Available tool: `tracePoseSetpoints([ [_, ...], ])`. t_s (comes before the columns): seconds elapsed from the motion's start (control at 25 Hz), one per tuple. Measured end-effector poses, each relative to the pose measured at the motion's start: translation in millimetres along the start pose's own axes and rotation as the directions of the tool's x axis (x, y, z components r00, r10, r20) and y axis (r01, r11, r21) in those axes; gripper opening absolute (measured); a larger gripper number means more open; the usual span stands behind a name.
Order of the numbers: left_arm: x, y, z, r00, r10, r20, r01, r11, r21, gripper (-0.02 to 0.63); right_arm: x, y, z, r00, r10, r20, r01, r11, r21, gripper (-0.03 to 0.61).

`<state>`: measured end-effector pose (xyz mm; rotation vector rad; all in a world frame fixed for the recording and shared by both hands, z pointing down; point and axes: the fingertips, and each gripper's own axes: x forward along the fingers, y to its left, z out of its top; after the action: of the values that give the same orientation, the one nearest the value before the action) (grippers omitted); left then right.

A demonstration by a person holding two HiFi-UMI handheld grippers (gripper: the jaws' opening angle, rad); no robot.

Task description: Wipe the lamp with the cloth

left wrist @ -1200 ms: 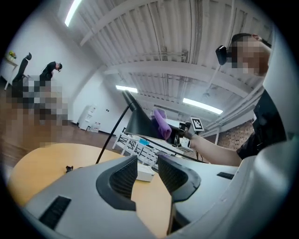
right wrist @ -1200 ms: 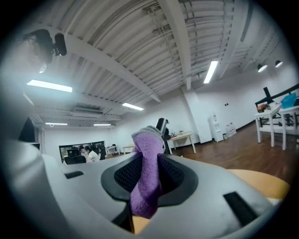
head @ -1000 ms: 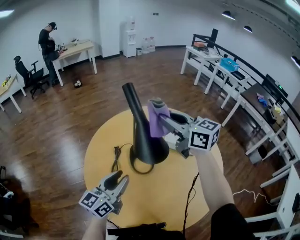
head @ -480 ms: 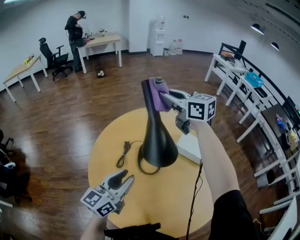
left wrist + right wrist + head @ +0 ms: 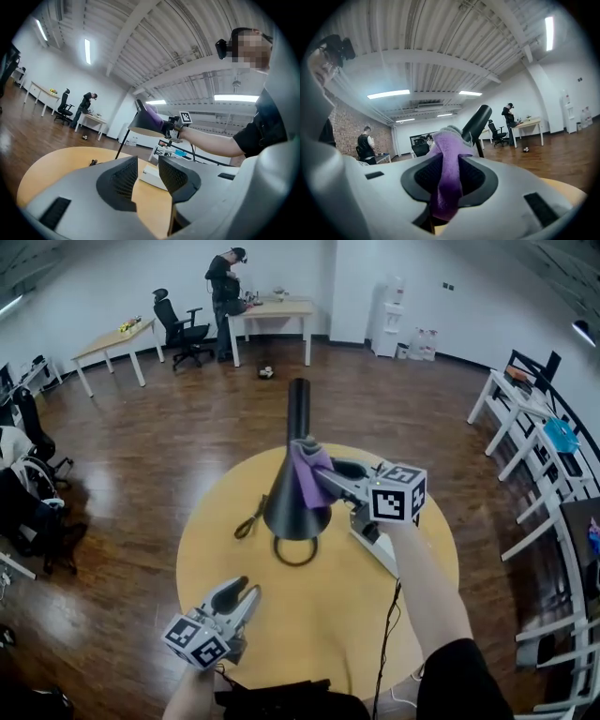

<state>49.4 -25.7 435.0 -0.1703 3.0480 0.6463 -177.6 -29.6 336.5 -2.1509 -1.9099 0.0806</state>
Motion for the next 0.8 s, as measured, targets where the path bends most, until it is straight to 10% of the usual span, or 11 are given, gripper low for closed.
tracePoseSetpoints([
  [0.32, -18, 7, -5, 1.0, 0.016, -0.003, -0.016, 0.999, -0.034, 0.13, -18, 31, -45, 0.999, -0.003, 0.042, 0.003, 1.0, 0.005, 0.092],
  [0.8, -27, 63, 28, 0.985, -0.171, -0.004, 0.17, 0.981, -0.097, 0.13, -24, 50, -56, 0.995, -0.092, -0.026, 0.092, 0.996, 0.018, 0.092],
])
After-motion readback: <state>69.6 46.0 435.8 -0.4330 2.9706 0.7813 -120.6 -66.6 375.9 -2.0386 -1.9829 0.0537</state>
